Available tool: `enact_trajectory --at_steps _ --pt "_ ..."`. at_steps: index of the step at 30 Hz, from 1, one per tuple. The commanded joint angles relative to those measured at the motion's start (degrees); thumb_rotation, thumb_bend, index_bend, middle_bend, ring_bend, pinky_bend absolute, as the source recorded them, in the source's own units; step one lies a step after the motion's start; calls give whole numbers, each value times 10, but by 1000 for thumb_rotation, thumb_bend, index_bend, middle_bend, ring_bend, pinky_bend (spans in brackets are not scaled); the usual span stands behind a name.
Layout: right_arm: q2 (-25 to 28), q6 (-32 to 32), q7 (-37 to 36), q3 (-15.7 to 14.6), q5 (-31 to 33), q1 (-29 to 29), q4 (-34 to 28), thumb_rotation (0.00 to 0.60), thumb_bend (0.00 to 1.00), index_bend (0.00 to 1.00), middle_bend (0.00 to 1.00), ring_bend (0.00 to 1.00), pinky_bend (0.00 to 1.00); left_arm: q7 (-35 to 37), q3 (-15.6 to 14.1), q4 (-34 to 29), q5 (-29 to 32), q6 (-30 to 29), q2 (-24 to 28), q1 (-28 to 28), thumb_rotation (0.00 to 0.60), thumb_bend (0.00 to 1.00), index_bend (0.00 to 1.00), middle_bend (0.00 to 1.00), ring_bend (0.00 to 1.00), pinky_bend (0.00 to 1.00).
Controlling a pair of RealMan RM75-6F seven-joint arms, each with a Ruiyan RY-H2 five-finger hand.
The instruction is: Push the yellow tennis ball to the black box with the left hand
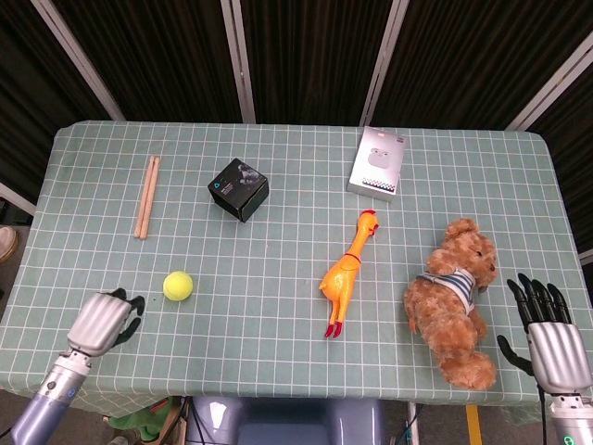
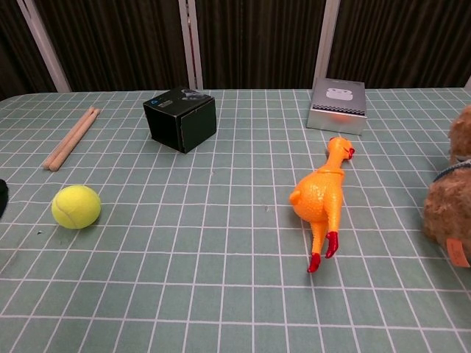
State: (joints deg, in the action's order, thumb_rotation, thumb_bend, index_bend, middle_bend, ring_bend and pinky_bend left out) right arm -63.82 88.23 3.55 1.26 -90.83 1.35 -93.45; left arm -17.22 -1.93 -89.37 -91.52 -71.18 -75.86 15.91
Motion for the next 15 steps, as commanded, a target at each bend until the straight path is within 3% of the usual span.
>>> enact_trajectory --at_steps 1,15 --pt "0 7 -8 1 -6 -1 4 600 348 0 0 0 0 -2 -1 8 12 48 -27 26 600 369 580 824 511 761" --pt "-1 14 -23 4 -12 0 14 600 348 0 0 0 0 -36 5 35 59 126 -62 63 600 365 587 824 512 759"
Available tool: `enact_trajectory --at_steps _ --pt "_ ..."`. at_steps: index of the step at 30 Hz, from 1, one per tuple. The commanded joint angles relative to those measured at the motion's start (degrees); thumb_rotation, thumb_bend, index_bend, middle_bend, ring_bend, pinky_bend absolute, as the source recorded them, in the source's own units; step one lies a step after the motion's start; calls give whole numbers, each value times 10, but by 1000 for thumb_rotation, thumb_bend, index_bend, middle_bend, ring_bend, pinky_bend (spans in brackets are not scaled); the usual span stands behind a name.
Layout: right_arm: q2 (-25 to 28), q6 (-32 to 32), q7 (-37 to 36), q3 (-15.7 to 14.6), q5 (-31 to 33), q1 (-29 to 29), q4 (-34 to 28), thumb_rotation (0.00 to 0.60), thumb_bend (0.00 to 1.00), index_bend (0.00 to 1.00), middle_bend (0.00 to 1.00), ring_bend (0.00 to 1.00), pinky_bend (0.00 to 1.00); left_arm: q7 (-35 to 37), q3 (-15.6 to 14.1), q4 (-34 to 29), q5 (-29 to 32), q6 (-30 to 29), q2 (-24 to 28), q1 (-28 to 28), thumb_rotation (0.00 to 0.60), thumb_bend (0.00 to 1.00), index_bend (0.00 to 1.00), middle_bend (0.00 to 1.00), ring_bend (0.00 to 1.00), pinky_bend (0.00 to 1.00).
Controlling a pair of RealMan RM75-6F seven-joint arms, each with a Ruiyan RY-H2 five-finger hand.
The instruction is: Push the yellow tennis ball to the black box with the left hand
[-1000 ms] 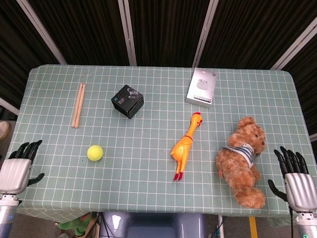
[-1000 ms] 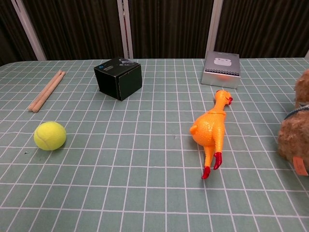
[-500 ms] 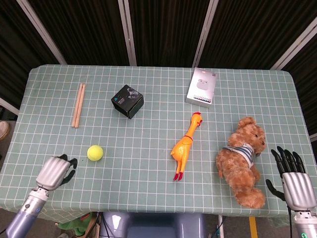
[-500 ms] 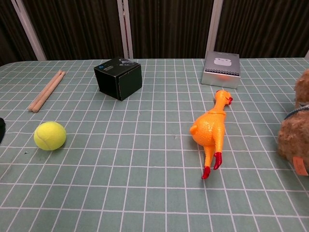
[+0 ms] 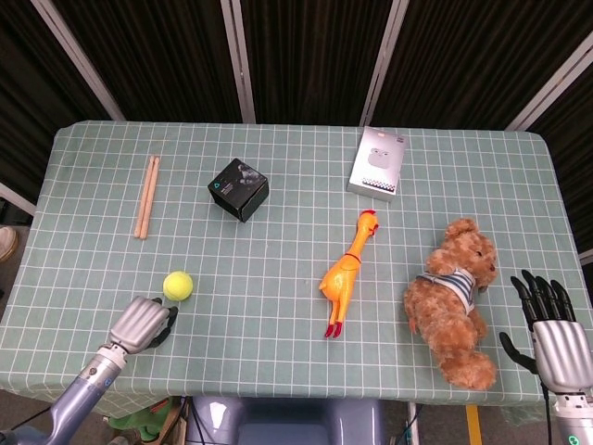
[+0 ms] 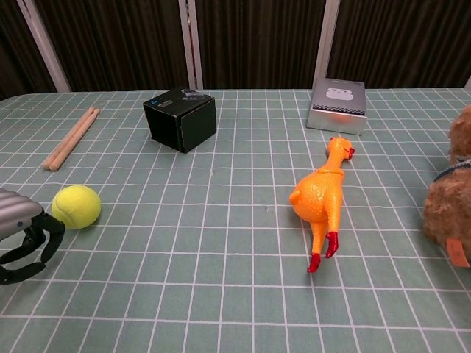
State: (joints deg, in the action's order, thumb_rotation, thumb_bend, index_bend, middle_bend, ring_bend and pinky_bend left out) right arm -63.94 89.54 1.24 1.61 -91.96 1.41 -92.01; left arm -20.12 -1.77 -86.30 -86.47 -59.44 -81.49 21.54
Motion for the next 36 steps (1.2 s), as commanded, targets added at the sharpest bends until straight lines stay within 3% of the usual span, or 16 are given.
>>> enact_trajectory --at_steps 1,16,23,36 --pt "0 2 0 1 0 0 0 600 348 0 0 0 0 -8 5 5 11 12 -7 8 600 365 587 824 512 759" --pt "4 3 -8 5 7 -1 -1 600 348 0 0 0 0 -28 1 -11 42 30 10 16 600 343 557 817 527 759" --pt "5 4 -10 5 8 -2 0 600 348 0 0 0 0 -31 16 -4 66 43 10 30 600 338 506 757 526 758" --pt "11 3 -19 5 6 -1 0 600 349 0 0 0 0 -38 36 23 105 76 -8 64 600 338 500 720 518 744"
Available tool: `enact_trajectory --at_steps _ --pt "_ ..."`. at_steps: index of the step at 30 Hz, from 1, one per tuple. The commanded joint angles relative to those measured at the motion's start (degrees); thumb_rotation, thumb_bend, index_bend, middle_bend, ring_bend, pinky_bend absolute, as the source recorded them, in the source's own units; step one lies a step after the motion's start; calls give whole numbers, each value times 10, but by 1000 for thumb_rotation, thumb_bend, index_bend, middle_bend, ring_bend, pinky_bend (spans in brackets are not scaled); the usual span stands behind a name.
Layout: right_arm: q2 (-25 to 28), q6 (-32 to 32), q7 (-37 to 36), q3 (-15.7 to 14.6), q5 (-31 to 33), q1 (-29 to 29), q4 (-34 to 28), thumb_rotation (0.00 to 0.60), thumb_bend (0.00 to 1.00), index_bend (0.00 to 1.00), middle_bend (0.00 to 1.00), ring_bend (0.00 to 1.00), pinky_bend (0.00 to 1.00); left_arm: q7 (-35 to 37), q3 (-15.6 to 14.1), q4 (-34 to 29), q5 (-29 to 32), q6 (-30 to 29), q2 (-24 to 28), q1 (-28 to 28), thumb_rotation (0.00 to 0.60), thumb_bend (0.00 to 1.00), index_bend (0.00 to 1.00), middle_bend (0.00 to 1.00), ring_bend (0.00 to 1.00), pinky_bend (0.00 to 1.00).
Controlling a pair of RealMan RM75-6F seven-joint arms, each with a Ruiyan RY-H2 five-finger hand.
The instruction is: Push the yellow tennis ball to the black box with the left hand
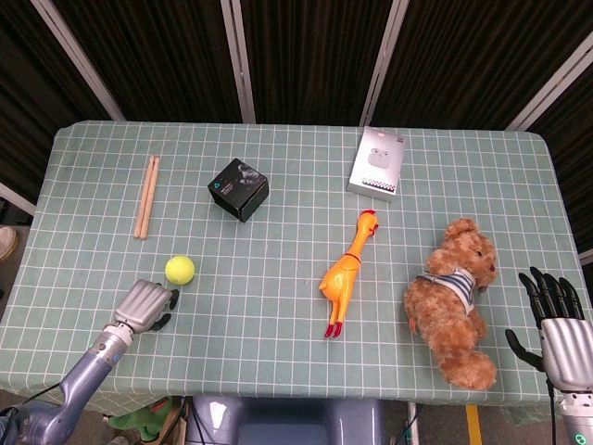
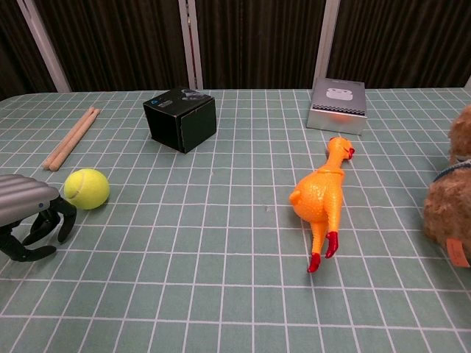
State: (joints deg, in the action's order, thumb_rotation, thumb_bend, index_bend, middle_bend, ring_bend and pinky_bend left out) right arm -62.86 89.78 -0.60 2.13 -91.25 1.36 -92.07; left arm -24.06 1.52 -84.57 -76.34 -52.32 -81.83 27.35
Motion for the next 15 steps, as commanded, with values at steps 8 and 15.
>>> enact_trajectory --at_steps 8,15 --pt "3 -3 -4 4 6 3 -1 600 348 0 0 0 0 15 5 12 11 13 -2 18 600 338 500 722 518 741" --pt "-1 -5 1 5 8 4 0 600 348 0 0 0 0 35 -8 5 15 20 14 18 600 338 501 732 517 741"
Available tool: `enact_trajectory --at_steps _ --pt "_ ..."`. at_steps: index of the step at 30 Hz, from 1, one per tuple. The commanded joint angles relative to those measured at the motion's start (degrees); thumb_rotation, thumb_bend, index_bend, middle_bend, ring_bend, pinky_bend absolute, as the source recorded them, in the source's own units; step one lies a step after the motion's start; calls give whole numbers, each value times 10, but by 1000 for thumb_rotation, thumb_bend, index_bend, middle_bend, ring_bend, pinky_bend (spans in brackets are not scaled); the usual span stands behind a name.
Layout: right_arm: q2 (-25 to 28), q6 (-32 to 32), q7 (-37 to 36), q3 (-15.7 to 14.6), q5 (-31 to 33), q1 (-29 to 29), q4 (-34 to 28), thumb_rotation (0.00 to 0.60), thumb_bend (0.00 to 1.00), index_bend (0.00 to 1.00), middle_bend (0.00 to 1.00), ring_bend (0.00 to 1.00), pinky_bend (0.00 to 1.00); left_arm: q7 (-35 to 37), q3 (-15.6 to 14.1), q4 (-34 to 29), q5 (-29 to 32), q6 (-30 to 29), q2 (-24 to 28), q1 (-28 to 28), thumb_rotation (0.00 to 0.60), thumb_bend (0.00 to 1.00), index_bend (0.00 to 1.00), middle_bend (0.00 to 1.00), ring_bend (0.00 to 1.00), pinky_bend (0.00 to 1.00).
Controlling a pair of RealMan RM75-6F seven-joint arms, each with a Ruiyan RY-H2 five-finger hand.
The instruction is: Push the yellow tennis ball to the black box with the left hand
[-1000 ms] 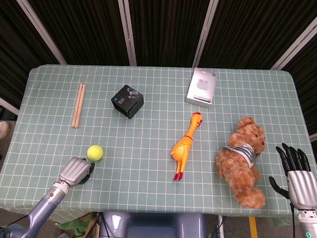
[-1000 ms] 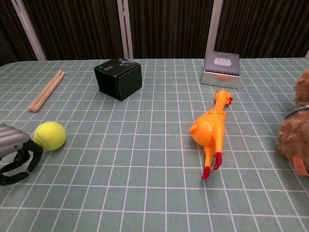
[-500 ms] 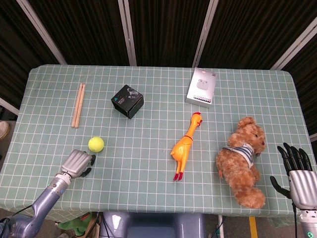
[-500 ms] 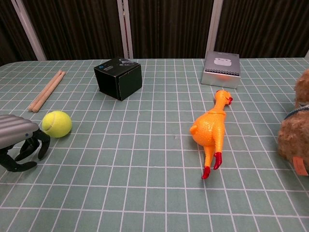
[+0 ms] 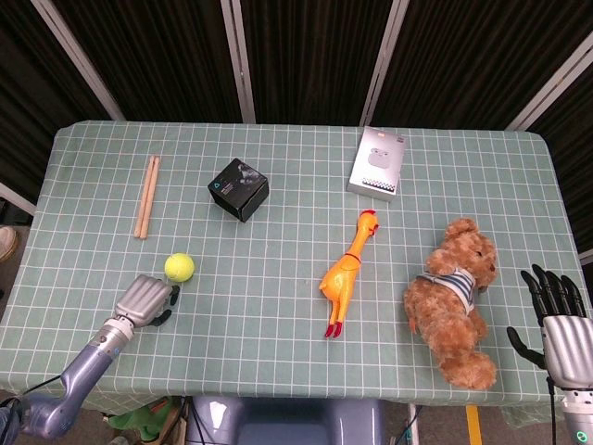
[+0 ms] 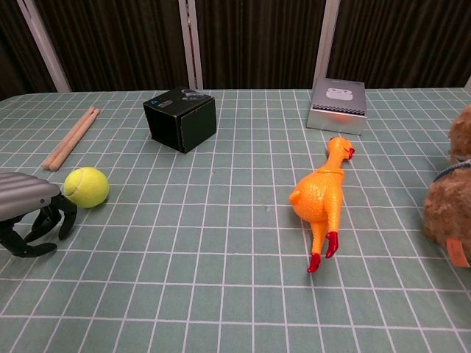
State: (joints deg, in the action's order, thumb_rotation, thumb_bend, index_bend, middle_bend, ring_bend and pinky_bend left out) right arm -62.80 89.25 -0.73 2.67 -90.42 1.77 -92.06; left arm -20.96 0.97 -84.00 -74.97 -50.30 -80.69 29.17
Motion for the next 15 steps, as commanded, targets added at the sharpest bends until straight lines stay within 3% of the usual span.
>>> enact_trajectory --at_steps 1,7,15 --pt "-3 0 4 -1 -1 0 1 600 348 0 0 0 0 5 -3 0 1 -1 3 -1 600 338 501 735 518 741" --pt "-5 1 6 -1 -1 -1 1 600 347 0 0 0 0 15 -8 4 1 -5 8 -2 600 338 503 741 517 741" --pt "-4 -1 4 -1 2 0 2 600 348 0 0 0 0 26 11 22 21 11 -3 17 600 338 506 729 518 739"
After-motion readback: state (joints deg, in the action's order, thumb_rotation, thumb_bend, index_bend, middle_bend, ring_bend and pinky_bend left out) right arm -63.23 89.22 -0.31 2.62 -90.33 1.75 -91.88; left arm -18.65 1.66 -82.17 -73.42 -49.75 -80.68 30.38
